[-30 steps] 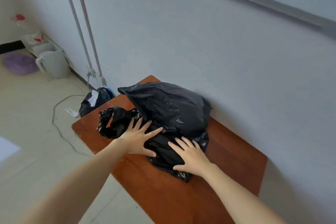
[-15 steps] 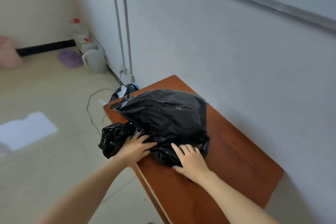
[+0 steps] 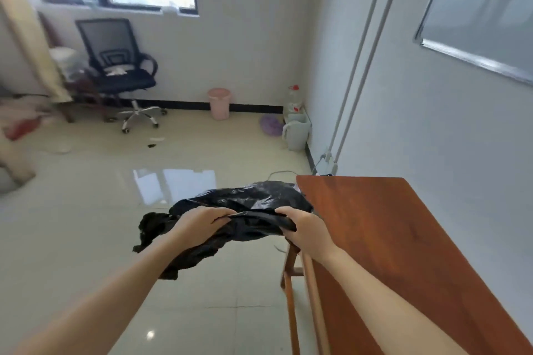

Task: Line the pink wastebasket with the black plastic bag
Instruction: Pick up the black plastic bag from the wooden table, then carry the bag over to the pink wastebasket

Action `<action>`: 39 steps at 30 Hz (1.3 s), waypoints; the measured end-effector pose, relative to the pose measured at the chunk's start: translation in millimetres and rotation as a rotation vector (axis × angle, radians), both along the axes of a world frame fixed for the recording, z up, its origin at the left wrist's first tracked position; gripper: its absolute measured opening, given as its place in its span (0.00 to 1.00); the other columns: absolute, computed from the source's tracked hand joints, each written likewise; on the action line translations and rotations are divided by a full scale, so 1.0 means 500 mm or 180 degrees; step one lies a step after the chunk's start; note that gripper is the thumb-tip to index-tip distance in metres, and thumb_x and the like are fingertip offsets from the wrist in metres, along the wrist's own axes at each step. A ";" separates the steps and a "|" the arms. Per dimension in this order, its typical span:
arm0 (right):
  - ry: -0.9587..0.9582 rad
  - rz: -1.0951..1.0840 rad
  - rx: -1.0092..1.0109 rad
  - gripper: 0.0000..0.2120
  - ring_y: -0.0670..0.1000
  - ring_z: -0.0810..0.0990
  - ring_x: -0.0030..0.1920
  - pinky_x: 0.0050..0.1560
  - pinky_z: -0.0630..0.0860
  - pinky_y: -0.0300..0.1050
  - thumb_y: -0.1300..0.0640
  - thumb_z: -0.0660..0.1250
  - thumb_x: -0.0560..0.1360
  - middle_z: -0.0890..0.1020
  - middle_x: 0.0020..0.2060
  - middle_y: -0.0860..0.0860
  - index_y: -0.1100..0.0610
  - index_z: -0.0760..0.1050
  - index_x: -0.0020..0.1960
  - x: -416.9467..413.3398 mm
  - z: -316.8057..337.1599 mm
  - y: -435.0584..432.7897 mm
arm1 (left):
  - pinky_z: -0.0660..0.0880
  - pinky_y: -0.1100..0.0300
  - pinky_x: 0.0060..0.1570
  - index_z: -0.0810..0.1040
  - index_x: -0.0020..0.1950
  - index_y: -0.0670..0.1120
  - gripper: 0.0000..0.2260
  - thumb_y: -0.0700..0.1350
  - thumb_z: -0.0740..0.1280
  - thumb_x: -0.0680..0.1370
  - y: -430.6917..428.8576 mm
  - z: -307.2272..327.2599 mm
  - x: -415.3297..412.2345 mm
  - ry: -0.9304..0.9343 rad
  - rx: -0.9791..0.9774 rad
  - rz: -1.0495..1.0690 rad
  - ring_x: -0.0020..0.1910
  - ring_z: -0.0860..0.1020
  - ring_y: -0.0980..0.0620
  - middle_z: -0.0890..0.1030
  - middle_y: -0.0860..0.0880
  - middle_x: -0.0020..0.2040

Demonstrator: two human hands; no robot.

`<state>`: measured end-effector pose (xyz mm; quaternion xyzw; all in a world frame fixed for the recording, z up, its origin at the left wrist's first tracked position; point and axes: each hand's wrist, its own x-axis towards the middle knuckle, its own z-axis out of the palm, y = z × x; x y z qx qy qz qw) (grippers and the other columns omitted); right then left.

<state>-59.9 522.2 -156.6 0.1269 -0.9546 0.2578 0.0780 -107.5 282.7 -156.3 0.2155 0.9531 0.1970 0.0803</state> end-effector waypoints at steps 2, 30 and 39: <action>0.0084 0.0173 0.0016 0.17 0.56 0.81 0.51 0.47 0.76 0.46 0.61 0.66 0.72 0.83 0.52 0.54 0.55 0.74 0.60 -0.021 0.021 -0.057 | 0.73 0.55 0.58 0.73 0.64 0.54 0.14 0.49 0.57 0.80 -0.058 0.028 0.010 0.0162 -0.0040 0.0261 0.62 0.76 0.50 0.79 0.54 0.63; -0.0241 -0.0012 -0.0152 0.14 0.54 0.80 0.51 0.49 0.71 0.41 0.59 0.69 0.72 0.83 0.50 0.56 0.58 0.76 0.57 -0.494 0.042 -0.444 | 0.73 0.53 0.51 0.79 0.50 0.41 0.11 0.45 0.60 0.79 -0.460 0.018 -0.449 -0.0436 0.1158 0.0592 0.49 0.78 0.45 0.81 0.46 0.46; -0.0203 0.0207 -0.0478 0.13 0.55 0.80 0.51 0.54 0.75 0.49 0.61 0.69 0.71 0.83 0.51 0.57 0.60 0.77 0.55 -0.842 0.051 -0.488 | 0.72 0.55 0.47 0.80 0.49 0.40 0.10 0.43 0.60 0.79 -0.496 0.040 -0.724 -0.0134 0.1145 0.1096 0.46 0.78 0.46 0.80 0.47 0.43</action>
